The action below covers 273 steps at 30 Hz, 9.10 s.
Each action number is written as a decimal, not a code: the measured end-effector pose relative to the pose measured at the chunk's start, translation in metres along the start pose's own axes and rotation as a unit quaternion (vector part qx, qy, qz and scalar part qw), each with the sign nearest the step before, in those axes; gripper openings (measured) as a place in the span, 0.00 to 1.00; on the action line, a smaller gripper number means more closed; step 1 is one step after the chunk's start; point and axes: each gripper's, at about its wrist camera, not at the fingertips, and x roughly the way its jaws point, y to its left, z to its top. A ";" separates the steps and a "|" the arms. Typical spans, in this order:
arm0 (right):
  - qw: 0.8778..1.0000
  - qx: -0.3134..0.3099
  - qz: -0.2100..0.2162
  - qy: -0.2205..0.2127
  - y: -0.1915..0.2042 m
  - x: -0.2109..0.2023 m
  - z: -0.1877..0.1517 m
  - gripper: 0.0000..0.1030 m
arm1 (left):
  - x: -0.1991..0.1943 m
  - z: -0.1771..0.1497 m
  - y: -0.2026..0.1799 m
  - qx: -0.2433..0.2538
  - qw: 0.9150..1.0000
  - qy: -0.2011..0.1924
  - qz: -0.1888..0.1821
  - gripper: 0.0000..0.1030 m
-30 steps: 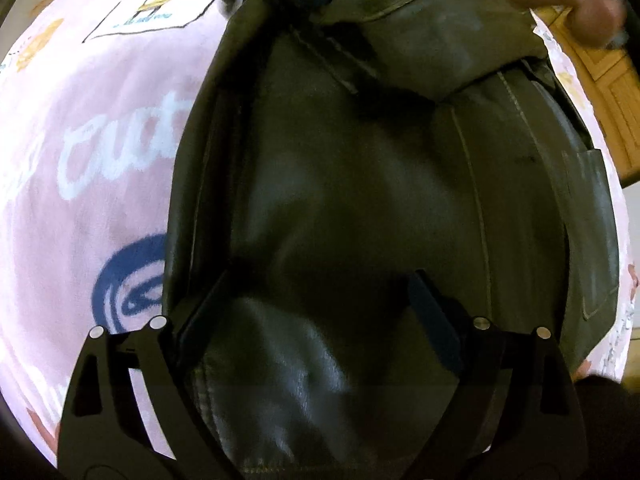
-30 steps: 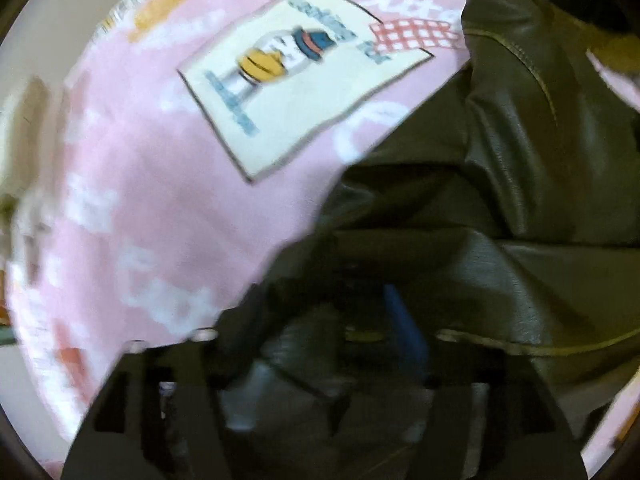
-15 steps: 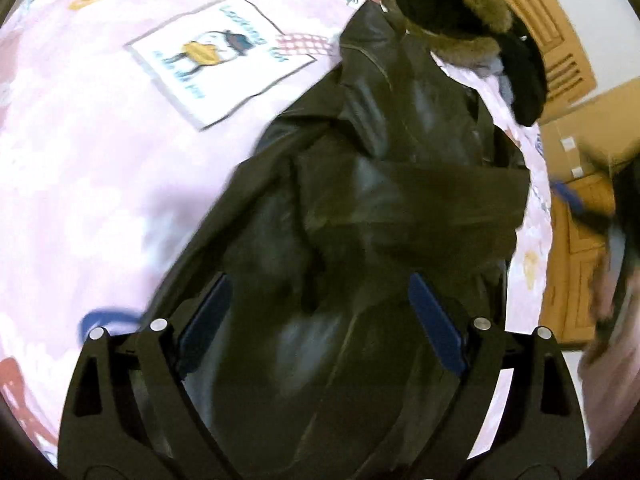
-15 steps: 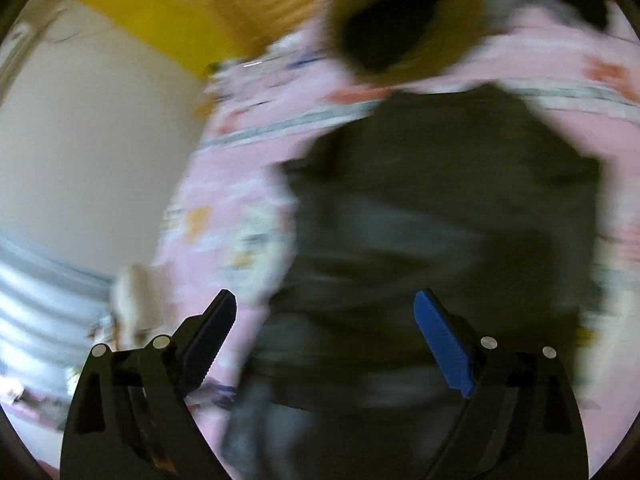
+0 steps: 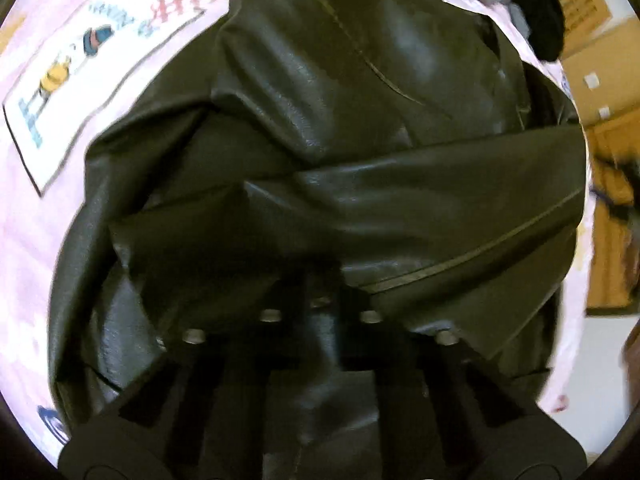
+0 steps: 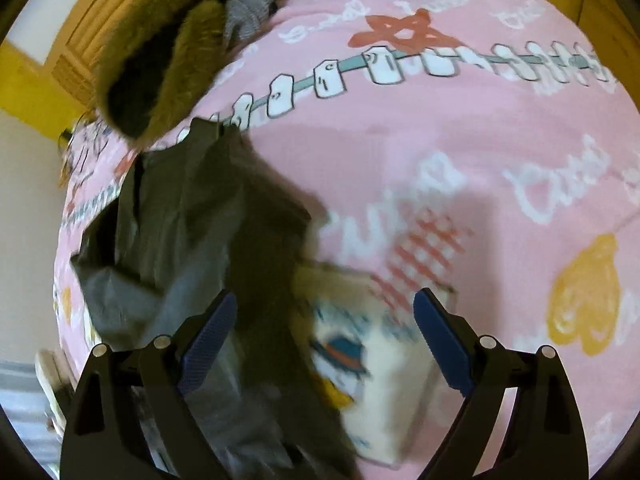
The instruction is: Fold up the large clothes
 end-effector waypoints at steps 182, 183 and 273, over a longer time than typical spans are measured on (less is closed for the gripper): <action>0.993 -0.016 -0.070 -0.089 0.027 -0.082 -0.280 0.84 | -0.088 -0.083 0.051 0.161 0.983 0.005 0.082 0.22; 0.993 -0.012 -0.072 -0.091 0.025 -0.090 -0.292 0.85 | -0.104 -0.084 0.062 0.149 0.988 0.003 0.049 0.29; 0.977 0.000 0.205 -0.052 0.008 -0.152 -0.479 0.10 | -0.197 -0.237 0.100 0.084 0.987 -0.085 -0.109 0.05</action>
